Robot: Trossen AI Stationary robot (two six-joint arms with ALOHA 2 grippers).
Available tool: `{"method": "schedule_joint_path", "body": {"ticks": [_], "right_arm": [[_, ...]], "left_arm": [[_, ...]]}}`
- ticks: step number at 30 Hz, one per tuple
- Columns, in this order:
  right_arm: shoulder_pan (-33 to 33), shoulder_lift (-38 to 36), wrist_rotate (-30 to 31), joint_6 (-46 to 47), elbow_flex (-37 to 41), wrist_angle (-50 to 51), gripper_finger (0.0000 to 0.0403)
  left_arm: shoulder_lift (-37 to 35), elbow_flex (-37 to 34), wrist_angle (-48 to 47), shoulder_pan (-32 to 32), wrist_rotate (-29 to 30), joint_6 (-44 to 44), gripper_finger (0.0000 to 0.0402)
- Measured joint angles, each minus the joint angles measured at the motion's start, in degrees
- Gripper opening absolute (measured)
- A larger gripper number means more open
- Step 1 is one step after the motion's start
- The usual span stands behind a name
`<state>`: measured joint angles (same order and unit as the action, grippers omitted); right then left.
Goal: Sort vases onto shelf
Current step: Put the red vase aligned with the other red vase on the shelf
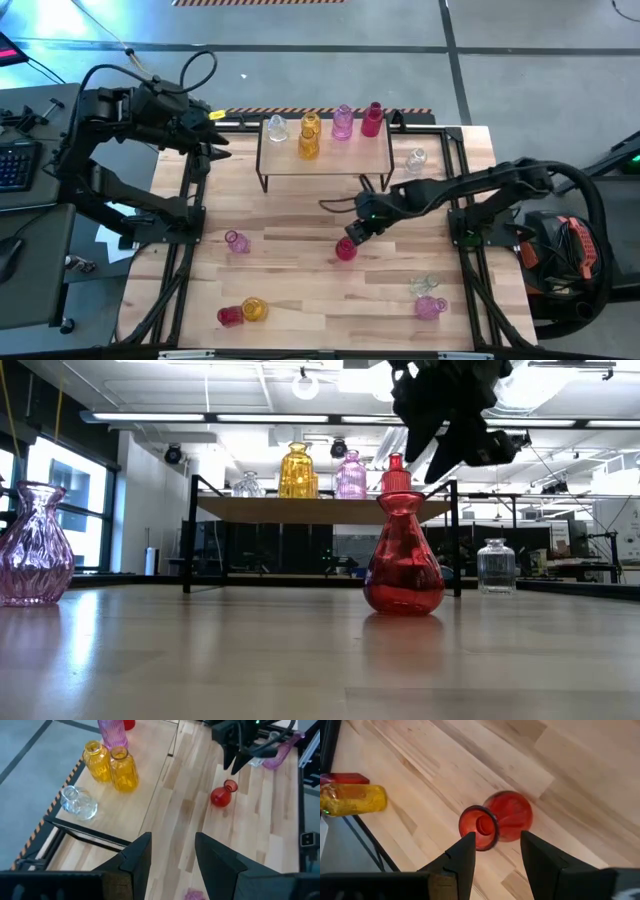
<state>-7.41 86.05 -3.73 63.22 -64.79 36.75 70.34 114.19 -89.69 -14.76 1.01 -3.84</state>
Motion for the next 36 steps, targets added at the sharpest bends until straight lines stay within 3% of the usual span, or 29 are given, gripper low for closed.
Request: {"method": "schedule_joint_path", "body": {"ticks": [21, 36], "right_arm": [[-3.16, 6.31, 2.24, 5.95, 0.00, -3.02, 0.0134], [-3.16, 6.31, 3.76, 5.79, 0.00, -3.02, 0.0023]], "left_arm": [[-2.53, -2.35, 0.03, 0.00, -0.36, -0.50, 0.0140], [-2.53, -2.35, 0.03, 0.00, -0.36, -0.48, 0.0140]]}}
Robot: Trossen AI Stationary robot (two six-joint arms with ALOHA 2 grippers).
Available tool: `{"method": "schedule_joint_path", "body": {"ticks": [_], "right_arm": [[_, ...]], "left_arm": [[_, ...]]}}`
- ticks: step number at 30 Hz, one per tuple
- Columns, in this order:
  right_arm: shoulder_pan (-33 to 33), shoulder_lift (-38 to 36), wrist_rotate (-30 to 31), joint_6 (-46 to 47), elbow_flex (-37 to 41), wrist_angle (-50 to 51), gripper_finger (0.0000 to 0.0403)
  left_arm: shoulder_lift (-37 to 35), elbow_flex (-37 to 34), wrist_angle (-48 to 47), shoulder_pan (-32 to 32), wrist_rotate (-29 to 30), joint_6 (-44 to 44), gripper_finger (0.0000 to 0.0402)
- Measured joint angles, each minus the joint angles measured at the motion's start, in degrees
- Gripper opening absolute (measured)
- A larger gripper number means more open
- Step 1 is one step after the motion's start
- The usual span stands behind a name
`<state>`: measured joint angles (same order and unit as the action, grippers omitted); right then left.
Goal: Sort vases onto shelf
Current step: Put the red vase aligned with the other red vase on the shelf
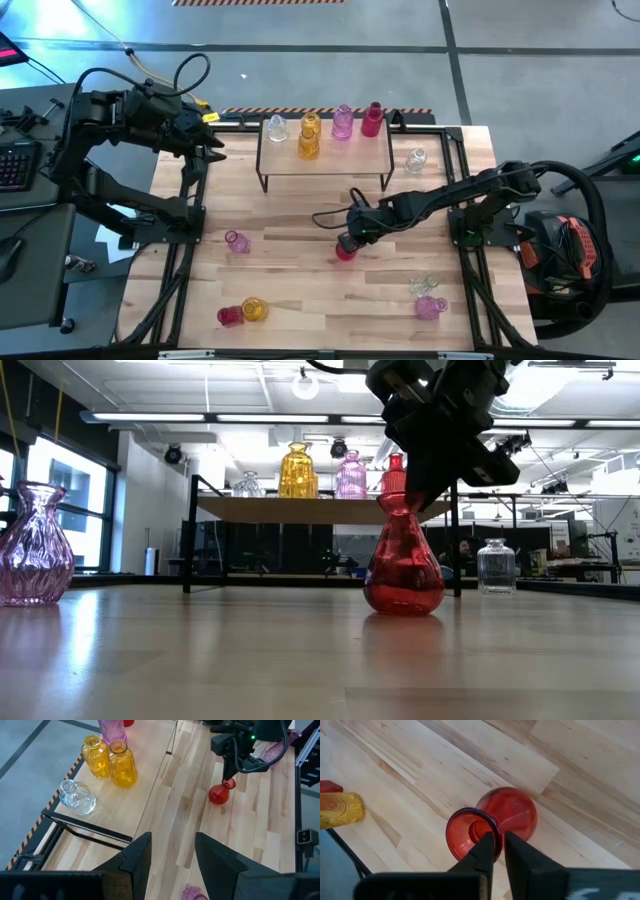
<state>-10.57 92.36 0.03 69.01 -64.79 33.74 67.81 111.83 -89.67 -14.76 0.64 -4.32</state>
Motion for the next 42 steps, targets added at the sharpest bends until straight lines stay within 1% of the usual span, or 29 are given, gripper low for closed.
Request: {"method": "schedule_joint_path", "body": {"ticks": [3, 5, 11, 15, 26, 42], "right_arm": [[0.00, 0.00, 0.53, -0.02, 0.00, 0.02, 0.0007], [0.00, 0.00, 0.82, -0.45, 0.00, -0.02, 0.0002], [0.00, -0.02, 0.73, -0.96, 0.00, 0.00, 0.0001], [0.01, -0.17, -0.44, -1.51, 0.00, -0.24, 0.0001], [0.02, -3.46, -1.09, -1.98, 0.02, -0.84, 0.0000], [2.34, -5.11, -3.58, -5.01, 0.02, -0.88, 0.0000]], "left_arm": [[0.00, 0.00, 0.00, 0.00, 0.00, 0.00, 0.0140], [0.00, 0.00, 0.00, 0.00, 0.00, 0.00, 0.0140], [0.00, 0.00, 0.00, 0.00, 0.00, 0.00, 0.0140], [0.00, 0.00, 0.00, 0.00, 0.00, 0.00, 0.0140], [0.00, 0.00, 0.92, 0.00, 0.02, 0.00, 0.0140], [0.04, 0.00, 1.27, -0.02, 0.04, 0.00, 0.0140]]}}
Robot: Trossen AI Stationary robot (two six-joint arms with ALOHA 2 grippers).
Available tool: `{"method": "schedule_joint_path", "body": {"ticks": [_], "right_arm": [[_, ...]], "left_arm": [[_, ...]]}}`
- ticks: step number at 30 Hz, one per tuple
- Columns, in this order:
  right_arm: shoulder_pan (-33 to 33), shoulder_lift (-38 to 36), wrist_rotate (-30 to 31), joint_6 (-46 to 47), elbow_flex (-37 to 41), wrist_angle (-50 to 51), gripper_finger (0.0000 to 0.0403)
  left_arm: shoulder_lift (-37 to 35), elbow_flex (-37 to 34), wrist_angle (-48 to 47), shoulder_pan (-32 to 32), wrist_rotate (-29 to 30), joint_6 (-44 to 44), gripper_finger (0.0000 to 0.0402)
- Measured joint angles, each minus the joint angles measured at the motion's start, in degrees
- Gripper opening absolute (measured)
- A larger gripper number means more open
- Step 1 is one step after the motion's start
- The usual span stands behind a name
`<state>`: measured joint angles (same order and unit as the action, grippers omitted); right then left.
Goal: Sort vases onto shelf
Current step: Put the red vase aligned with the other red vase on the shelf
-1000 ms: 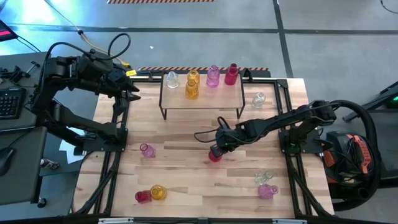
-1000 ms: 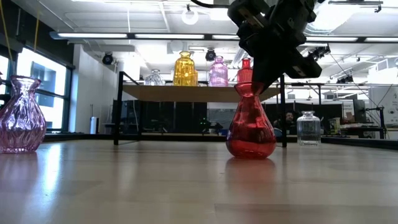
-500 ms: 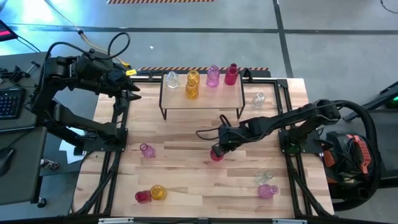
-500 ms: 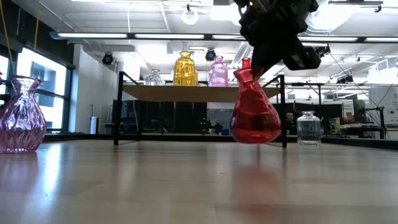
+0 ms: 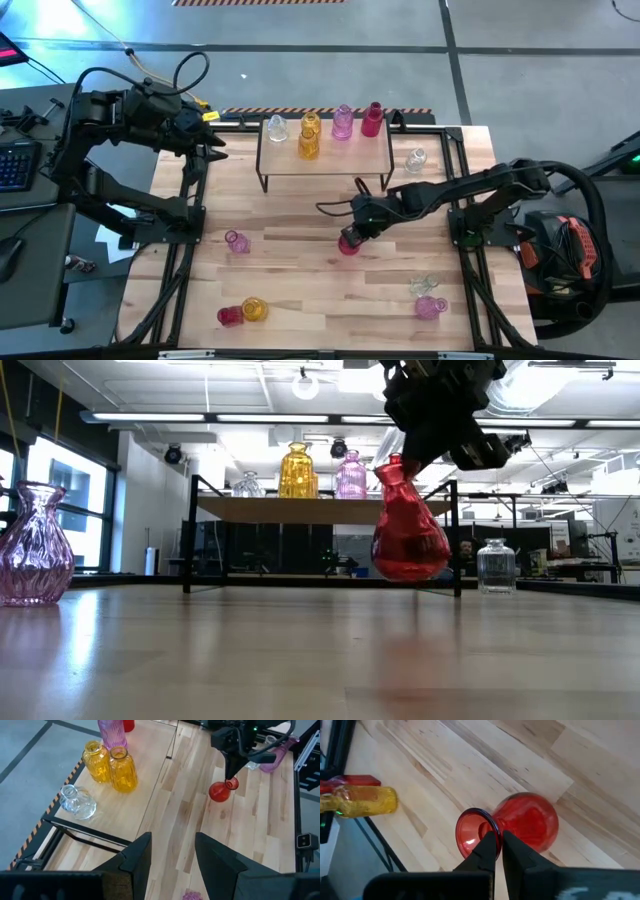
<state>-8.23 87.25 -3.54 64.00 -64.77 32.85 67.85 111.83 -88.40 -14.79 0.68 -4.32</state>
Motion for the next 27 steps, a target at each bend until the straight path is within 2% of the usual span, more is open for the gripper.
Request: {"method": "schedule_joint_path", "body": {"ticks": [15, 27], "right_arm": [[0.23, -1.69, -0.01, -0.48, 0.00, -0.35, 0.0000], [4.38, -9.67, 1.50, -3.59, -0.01, 1.09, 0.0000]], "left_arm": [[0.00, 0.00, -0.04, 0.00, 0.00, 0.00, 0.0140], [0.00, 0.00, -0.07, 0.00, -0.01, 0.03, 0.0140]]}}
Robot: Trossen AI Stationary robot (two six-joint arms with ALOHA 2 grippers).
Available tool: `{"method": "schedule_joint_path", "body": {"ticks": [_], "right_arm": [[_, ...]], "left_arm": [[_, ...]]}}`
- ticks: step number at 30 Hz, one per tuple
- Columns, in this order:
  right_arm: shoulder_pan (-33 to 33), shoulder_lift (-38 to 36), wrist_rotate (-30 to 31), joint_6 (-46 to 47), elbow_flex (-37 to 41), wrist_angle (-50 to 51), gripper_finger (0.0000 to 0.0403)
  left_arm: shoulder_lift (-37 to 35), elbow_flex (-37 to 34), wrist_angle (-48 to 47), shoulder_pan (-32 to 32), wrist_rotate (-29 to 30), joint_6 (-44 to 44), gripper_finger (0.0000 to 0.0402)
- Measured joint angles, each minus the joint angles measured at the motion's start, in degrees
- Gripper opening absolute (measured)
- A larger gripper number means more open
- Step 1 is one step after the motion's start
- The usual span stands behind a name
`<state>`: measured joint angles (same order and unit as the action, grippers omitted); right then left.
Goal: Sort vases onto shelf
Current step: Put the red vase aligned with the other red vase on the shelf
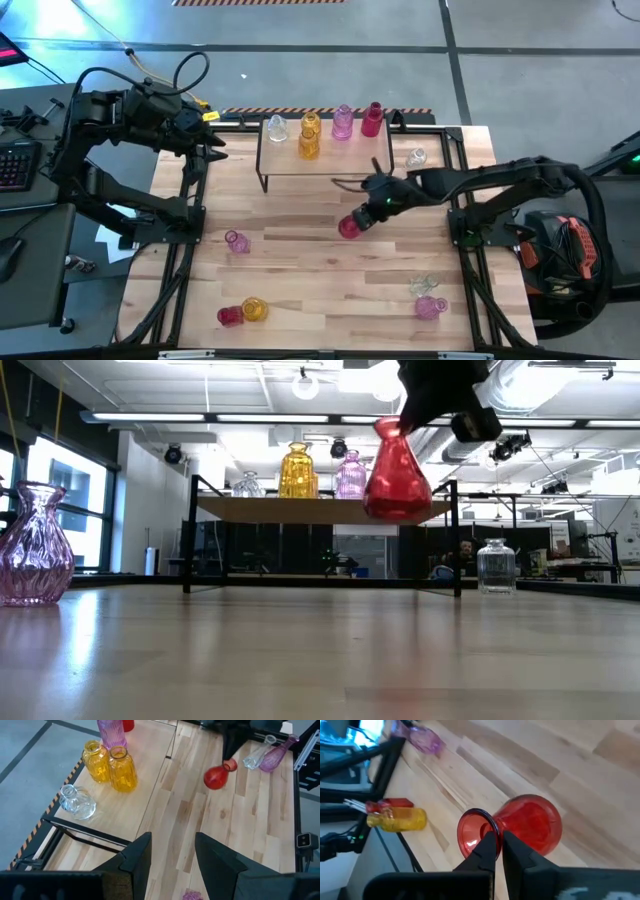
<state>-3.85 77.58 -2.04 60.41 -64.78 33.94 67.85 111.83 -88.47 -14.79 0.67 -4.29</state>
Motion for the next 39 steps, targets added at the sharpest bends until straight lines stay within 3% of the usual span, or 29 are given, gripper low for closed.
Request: {"method": "schedule_joint_path", "body": {"ticks": [17, 39], "right_arm": [[15.01, -10.44, -5.52, -9.04, -0.01, 3.34, 0.0000], [37.49, -10.95, -19.71, -21.16, -0.01, 3.32, 0.0000]], "left_arm": [[0.00, 0.00, 0.01, 0.00, 0.08, -0.03, 0.0140], [0.02, 0.00, 0.02, -0.02, 1.72, -1.69, 0.0140]]}}
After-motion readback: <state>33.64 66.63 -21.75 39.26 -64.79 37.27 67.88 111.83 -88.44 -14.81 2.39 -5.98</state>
